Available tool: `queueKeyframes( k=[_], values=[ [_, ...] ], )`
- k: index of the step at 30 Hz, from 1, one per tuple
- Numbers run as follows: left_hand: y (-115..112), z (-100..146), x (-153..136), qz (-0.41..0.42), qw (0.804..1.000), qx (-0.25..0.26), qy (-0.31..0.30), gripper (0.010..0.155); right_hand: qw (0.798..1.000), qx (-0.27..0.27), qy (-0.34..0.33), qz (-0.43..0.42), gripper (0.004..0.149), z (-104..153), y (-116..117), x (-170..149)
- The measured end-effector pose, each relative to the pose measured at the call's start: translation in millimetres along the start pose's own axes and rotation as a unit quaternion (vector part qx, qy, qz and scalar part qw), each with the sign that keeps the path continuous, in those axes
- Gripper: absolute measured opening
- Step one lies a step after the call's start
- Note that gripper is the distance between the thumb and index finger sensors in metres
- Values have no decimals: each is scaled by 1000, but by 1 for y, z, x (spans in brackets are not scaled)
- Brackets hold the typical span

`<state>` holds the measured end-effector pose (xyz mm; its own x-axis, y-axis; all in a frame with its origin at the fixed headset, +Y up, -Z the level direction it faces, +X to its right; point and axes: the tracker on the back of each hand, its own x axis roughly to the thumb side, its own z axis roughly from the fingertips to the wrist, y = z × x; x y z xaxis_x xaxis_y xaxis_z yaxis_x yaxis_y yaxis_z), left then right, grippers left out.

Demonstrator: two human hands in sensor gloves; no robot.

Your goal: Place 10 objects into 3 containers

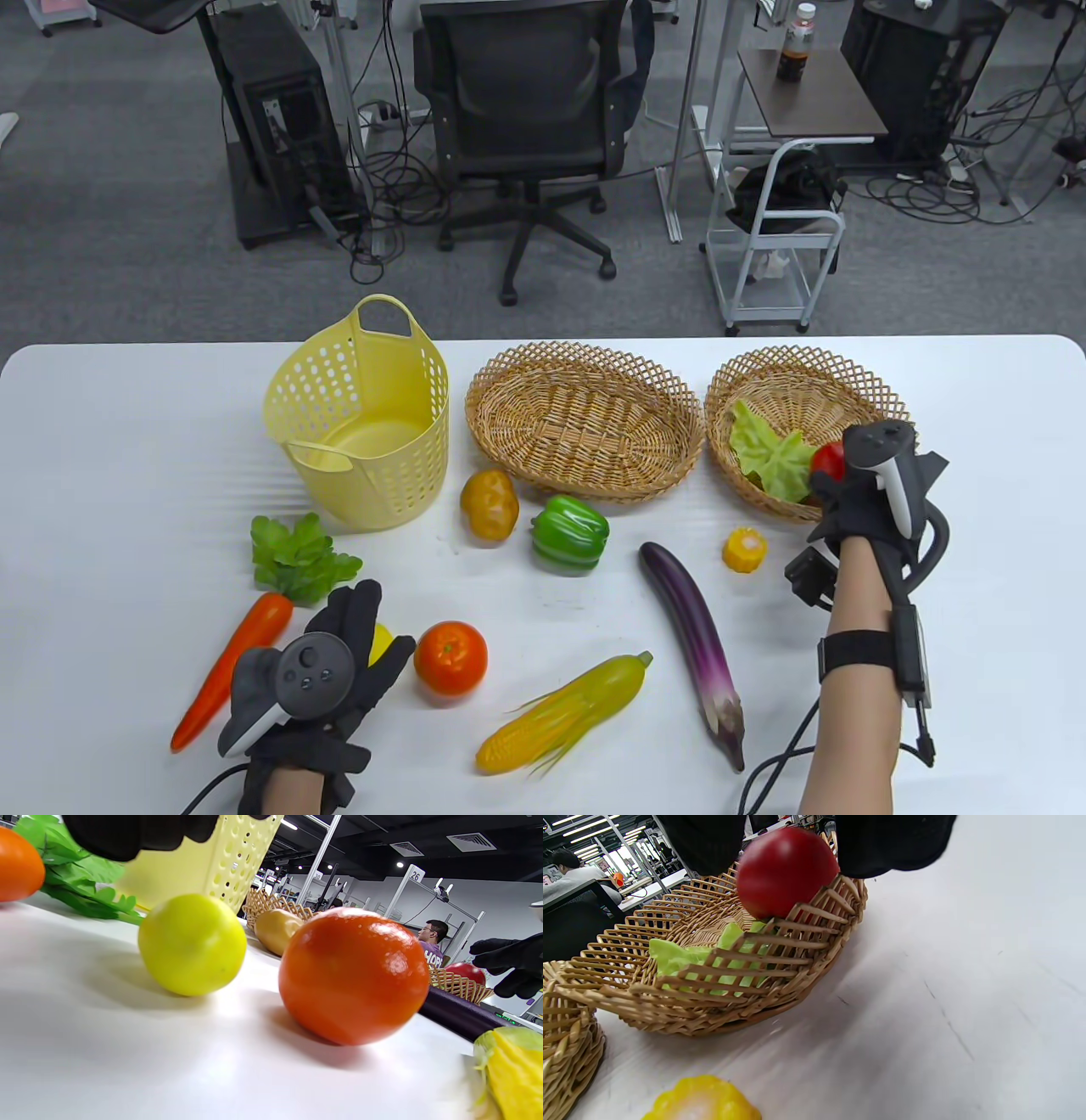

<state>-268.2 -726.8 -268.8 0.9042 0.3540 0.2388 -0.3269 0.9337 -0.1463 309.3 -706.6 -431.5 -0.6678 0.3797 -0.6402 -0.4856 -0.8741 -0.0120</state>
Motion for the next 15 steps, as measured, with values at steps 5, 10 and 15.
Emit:
queueKeyframes(
  k=[5,10,15],
  values=[
    [0,0,1,-1,1000,-3,-2,79,999,-2,-9,38,74,8,2,2],
    [0,0,1,-1,1000,-3,-4,79,995,-8,-63,72,76,23,6,11],
    [-1,0,2,0,1000,-5,-4,79,982,35,-122,138,75,41,16,26]
  ],
)
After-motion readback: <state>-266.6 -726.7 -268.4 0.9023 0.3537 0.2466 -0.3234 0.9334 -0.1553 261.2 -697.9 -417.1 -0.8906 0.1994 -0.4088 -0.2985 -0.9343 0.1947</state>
